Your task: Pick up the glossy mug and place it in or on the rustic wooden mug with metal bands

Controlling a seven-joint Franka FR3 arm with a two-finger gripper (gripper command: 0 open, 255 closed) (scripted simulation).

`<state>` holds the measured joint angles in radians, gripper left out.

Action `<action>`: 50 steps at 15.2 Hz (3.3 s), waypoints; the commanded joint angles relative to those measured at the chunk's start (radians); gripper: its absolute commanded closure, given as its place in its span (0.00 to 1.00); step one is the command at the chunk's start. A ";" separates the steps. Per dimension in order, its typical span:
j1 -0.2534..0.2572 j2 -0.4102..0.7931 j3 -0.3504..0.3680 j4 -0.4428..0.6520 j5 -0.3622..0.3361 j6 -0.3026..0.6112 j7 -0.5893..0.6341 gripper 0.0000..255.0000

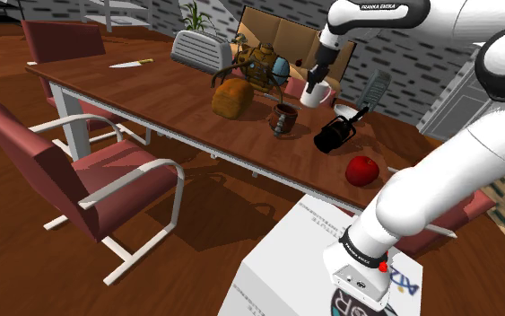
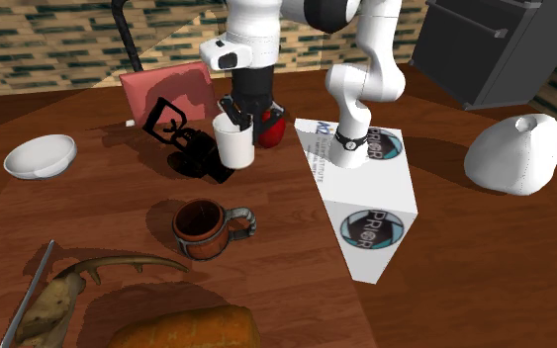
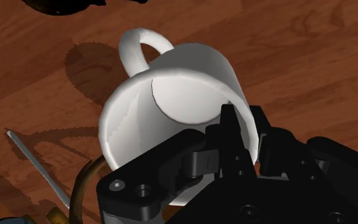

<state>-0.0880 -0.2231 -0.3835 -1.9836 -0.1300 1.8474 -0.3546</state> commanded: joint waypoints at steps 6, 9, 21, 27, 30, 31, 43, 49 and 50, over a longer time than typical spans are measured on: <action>-0.016 0.355 -0.049 0.397 0.147 -0.064 -0.100 1.00; -0.018 0.351 -0.045 0.353 0.145 -0.023 -0.097 1.00; -0.016 0.362 -0.042 0.203 0.150 0.136 -0.097 1.00; -0.017 0.370 -0.041 0.171 0.154 0.174 -0.098 1.00; -0.017 0.370 -0.041 0.171 0.154 0.174 -0.098 1.00; -0.017 0.370 -0.041 0.171 0.154 0.174 -0.098 1.00; -0.011 0.339 -0.042 0.262 0.139 0.056 -0.089 0.00; -0.011 0.339 -0.042 0.262 0.139 0.056 -0.089 0.00; -0.011 0.339 -0.042 0.262 0.139 0.056 -0.089 0.00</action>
